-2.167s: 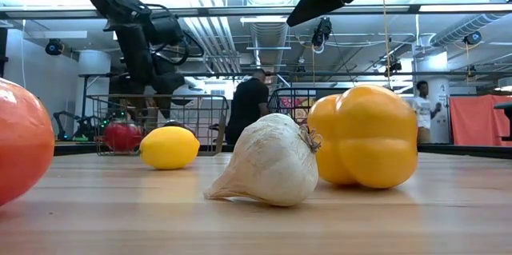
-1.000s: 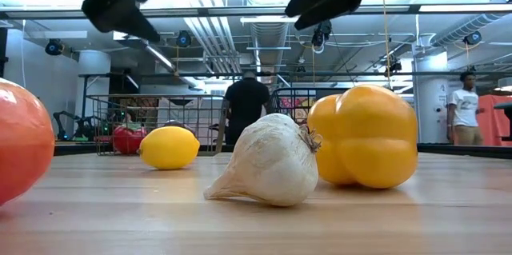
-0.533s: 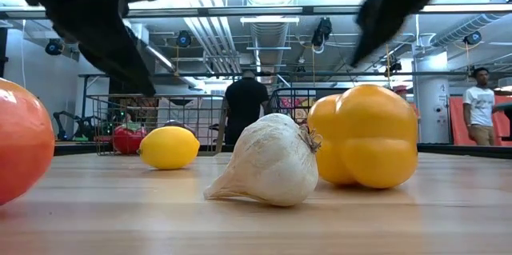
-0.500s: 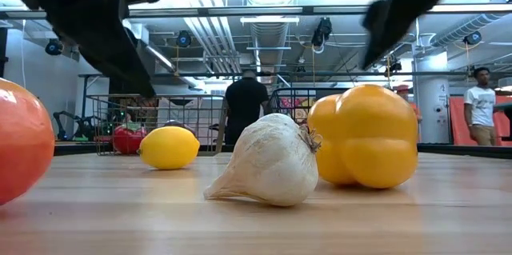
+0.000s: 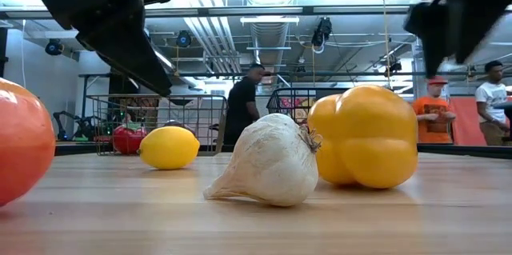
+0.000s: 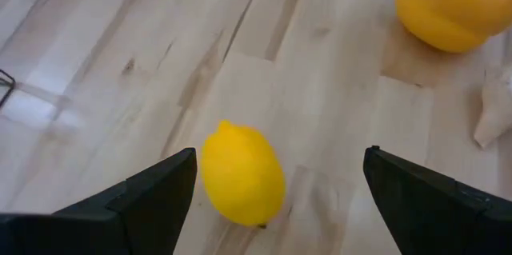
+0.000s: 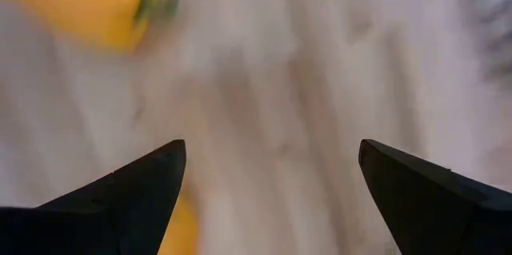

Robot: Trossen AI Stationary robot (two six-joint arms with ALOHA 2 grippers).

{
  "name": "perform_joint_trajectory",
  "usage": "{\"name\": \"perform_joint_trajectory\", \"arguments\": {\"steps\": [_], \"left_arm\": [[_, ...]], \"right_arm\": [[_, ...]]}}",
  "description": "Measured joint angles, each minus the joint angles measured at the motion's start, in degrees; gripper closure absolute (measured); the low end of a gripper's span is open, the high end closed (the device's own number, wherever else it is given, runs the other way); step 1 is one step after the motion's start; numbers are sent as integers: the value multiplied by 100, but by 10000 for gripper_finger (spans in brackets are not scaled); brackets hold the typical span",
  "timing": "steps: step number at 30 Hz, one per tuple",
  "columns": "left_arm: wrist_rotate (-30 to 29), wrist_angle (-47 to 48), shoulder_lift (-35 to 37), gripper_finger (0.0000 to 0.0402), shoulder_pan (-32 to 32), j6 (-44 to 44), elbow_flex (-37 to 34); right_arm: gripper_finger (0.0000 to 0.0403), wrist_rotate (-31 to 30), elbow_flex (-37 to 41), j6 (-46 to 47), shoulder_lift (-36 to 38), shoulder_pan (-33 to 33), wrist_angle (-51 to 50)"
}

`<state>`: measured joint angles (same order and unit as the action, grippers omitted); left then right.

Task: Sort produce into baskets
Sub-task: Put the lemon into the gold wire basket

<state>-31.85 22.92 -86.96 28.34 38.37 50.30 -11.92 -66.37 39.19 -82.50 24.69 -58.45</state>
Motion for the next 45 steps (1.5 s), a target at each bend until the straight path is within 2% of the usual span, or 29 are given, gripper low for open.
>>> {"name": "perform_joint_trajectory", "arguments": {"steps": [2, 4, 7, 12, 15, 19, 22, 25, 31, 36, 41, 45], "left_arm": [[131, 257, 75, 60, 0, 40, 1], [183, 898, 180, 61, 0, 311, 131], [111, 2586, 268, 61, -42, 1054, 651], [-660, 5416, 275, 61, -186, 2063, 1695], [-790, 6159, 278, 62, -488, 2061, 2111], [-774, 6668, 278, 75, -1048, 1654, 2218], [-711, 6609, 342, 87, -1504, 1375, 1997], [-555, 5902, 387, 95, -1667, 1279, 1720], [-485, 4174, 374, 106, -1097, 971, 1135], [-153, 2815, 374, 108, -473, 476, 973], [-303, 2508, 374, 108, -127, 428, 968], [-355, 2509, 372, 108, -114, 466, 968]], "right_arm": [[39, -607, 0, -310, 0, -6, 400], [39, -950, 2, -783, -2, -16, 848], [39, -1253, 20, -1411, -2, -12, 1538], [39, -1529, 118, -2246, -2, -27, 2407], [39, -1682, 216, -2684, -7, -88, 2846], [39, -1983, 431, -3087, -7, -202, 3473], [39, -1983, 540, -3155, -9, -294, 3653], [39, -2008, 632, -3049, -9, -325, 3653], [39, -2114, 982, -2722, -9, -322, 3814], [39, -2116, 1323, -2732, -9, -326, 4234], [39, -2121, 1476, -2869, -9, -335, 4674], [39, -2124, 1517, -3220, -9, -337, 5021]]}}
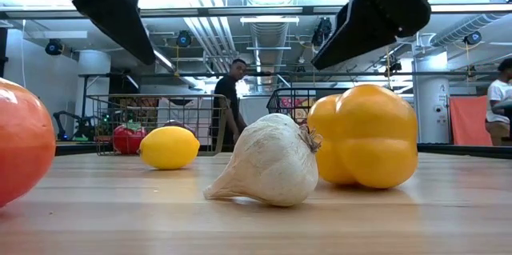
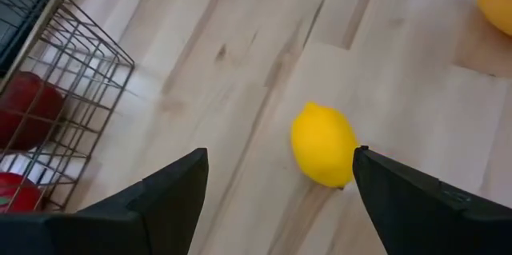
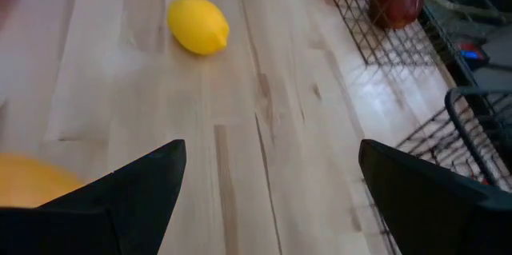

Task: Sort produce into baskets
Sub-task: Put the lemon into the gold wire basket

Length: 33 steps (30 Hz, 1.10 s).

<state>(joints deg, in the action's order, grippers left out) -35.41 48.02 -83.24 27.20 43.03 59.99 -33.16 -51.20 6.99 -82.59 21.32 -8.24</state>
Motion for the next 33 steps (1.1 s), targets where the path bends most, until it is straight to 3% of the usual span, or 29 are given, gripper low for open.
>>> {"name": "perform_joint_trajectory", "arguments": {"steps": [6, 19, 30, 33], "left_arm": [[-291, -3, -2, 108, -2, 16, 0], [-327, -23, -2, 108, -2, 98, -2], [-972, -352, -2, 108, -2, 101, -53], [-972, -351, -2, 108, -2, 99, -57]], "right_arm": [[39, 1, 0, -101, 0, -48, 49], [39, 3, 0, -103, 0, -65, 57], [39, -3, 0, -165, 0, -99, 280], [39, -293, 5, -257, 0, -185, 664]]}}
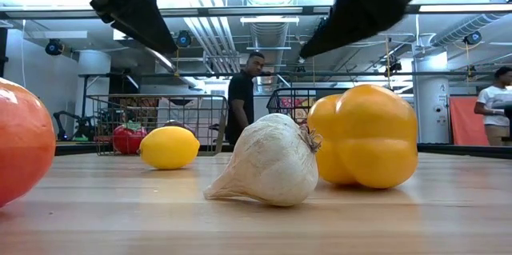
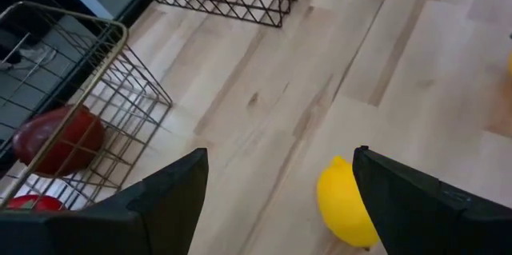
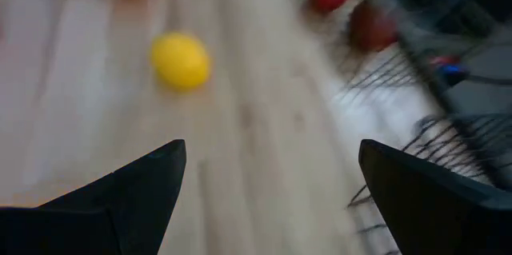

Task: Sort produce into baskets
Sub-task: Put the lemon into the gold wire basket

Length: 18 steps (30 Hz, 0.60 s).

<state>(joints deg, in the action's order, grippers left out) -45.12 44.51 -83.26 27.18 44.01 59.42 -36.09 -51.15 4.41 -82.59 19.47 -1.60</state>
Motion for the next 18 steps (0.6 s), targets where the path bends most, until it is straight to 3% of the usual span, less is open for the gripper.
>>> {"name": "perform_joint_trajectory", "arguments": {"steps": [2, 6, 9, 14, 18], "left_arm": [[-127, 4, -1, 108, -9, -69, 0], [-616, 11, -2, 108, -79, -217, 41], [-630, -66, -2, 108, -78, -104, 70], [-487, -109, -4, 108, -35, 0, -8], [-264, -164, -4, 108, -42, 0, -97]], "right_arm": [[39, -285, 4, -504, -2, -152, 860], [39, -179, -13, -1500, 17, -409, 2221], [39, -93, -9, -1525, 62, -346, 2116], [39, -55, -7, -603, 83, -171, 1102], [39, 392, -5, -193, 72, 6, 590]]}}
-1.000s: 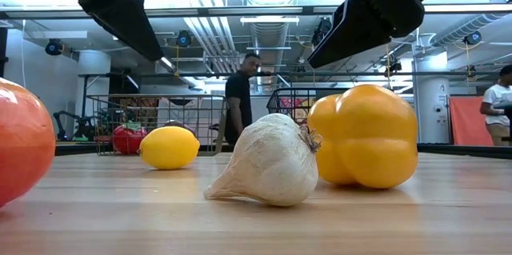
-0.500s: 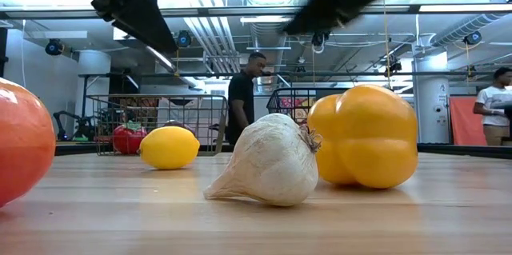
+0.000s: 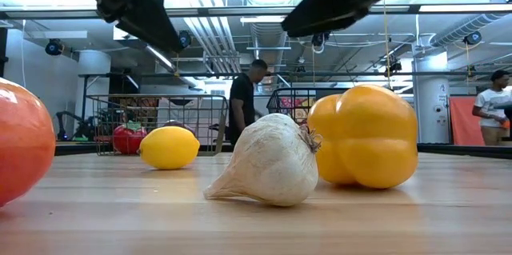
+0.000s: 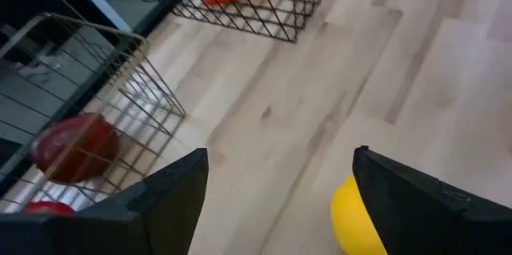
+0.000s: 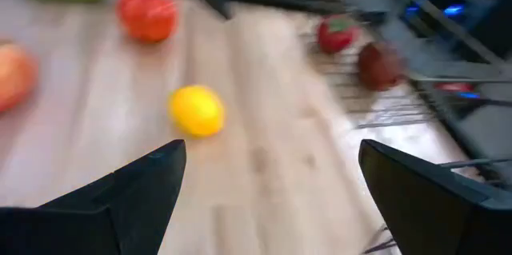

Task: Sort produce into baskets
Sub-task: Put the lemon into the gold wire basket

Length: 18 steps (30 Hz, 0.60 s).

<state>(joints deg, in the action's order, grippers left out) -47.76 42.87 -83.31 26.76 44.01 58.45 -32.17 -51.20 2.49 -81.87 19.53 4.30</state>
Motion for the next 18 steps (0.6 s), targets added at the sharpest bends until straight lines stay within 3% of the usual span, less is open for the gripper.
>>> {"name": "perform_joint_trajectory", "arguments": {"steps": [6, 13, 18], "left_arm": [[698, -449, -9, 108, 7, 2, -259], [909, -1237, -287, 108, 9, -99, -596], [981, -1297, -471, 108, 16, -448, -607]], "right_arm": [[39, 88, 0, 22, 0, 148, -65], [39, 87, 0, 54, -7, 146, -63], [39, 76, 70, 55, -133, 146, -53]]}}
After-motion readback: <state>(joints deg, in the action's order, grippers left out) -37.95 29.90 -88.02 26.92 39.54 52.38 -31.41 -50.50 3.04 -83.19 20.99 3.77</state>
